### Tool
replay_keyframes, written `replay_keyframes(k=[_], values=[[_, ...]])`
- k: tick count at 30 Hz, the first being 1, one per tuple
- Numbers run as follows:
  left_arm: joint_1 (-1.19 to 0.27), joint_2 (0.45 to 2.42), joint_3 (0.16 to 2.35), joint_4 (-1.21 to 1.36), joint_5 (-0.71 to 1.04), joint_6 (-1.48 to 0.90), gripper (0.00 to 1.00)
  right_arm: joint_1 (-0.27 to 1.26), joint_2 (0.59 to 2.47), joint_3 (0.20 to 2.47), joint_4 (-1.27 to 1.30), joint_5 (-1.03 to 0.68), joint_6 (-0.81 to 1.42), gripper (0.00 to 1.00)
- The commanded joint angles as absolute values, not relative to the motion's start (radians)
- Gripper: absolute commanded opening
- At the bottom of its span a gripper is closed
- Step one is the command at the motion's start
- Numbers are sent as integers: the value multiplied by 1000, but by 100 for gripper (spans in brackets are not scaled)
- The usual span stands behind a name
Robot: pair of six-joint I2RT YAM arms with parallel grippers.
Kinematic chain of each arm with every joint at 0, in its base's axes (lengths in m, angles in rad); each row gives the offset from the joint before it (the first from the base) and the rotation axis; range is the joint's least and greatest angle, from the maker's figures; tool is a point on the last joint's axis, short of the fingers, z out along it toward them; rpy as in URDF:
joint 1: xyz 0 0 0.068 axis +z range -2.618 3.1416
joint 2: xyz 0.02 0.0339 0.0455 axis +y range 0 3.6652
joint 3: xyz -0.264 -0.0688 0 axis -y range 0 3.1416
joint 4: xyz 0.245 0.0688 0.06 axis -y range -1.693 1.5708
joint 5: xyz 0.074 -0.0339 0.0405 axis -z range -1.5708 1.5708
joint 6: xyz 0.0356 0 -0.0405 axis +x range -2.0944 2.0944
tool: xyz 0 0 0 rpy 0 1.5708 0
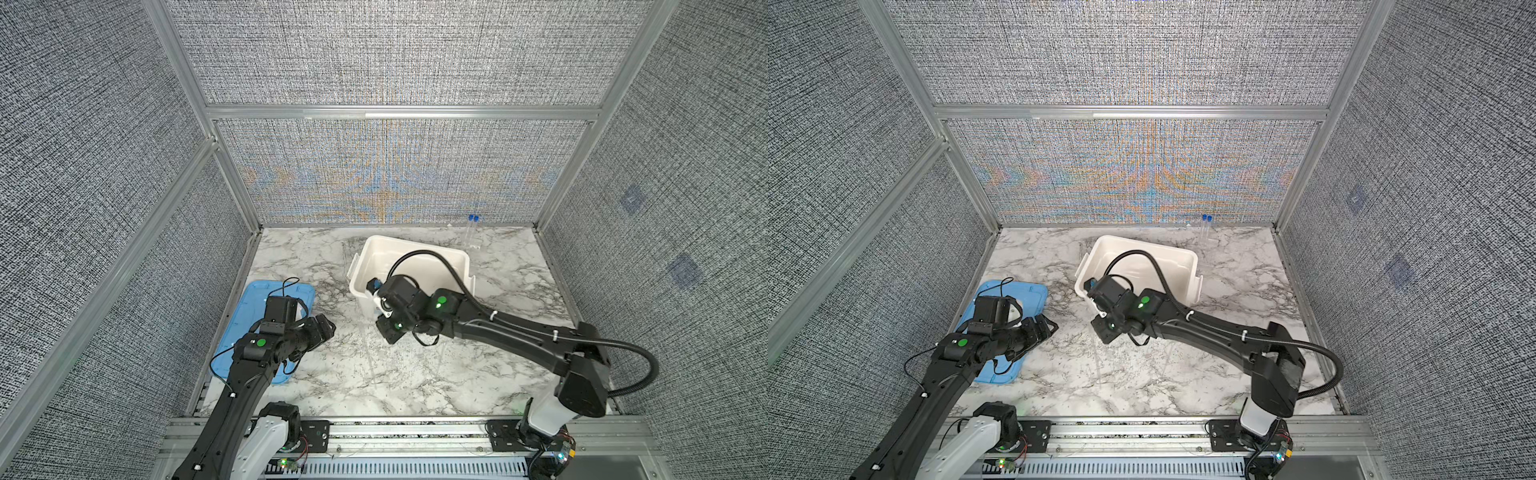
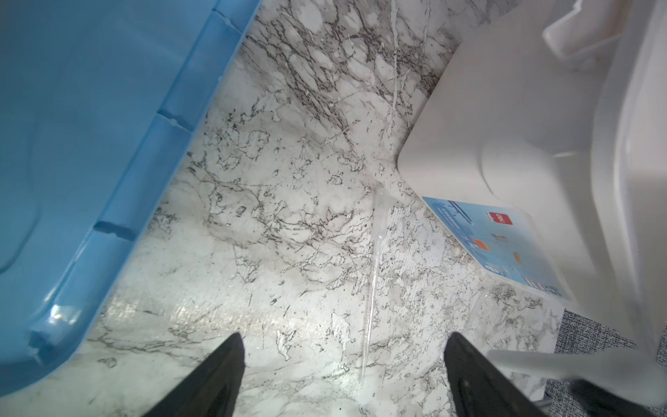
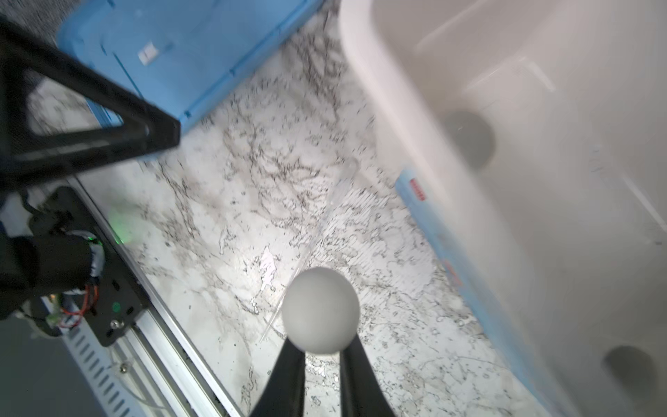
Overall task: Organize the chemistry lab equipment
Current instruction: 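Carry the pestle over the bin and lower it inside with the right gripper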
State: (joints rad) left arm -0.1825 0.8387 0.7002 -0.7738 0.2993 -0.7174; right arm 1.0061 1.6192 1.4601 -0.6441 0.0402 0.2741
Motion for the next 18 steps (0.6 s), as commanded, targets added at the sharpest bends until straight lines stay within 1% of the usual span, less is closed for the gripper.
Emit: replay_keyframes(k=[1, 5, 10, 15, 18], values=[[-183, 837, 683, -725, 340, -733, 88, 959, 1565, 1490, -664, 14, 232, 13], [-183, 851, 689, -737, 356, -732, 88, 877, 1510, 1531, -664, 26, 177, 13], [-182, 848, 678, -727, 354, -724, 88, 722, 1505, 1558, -714, 0, 90, 11], [-181, 862, 667, -691, 379, -736, 88, 631, 1575, 1607, -778, -63, -12, 12], [-181, 884, 665, -676, 382, -735, 88, 611, 1652, 1650, -838, -62, -57, 12]])
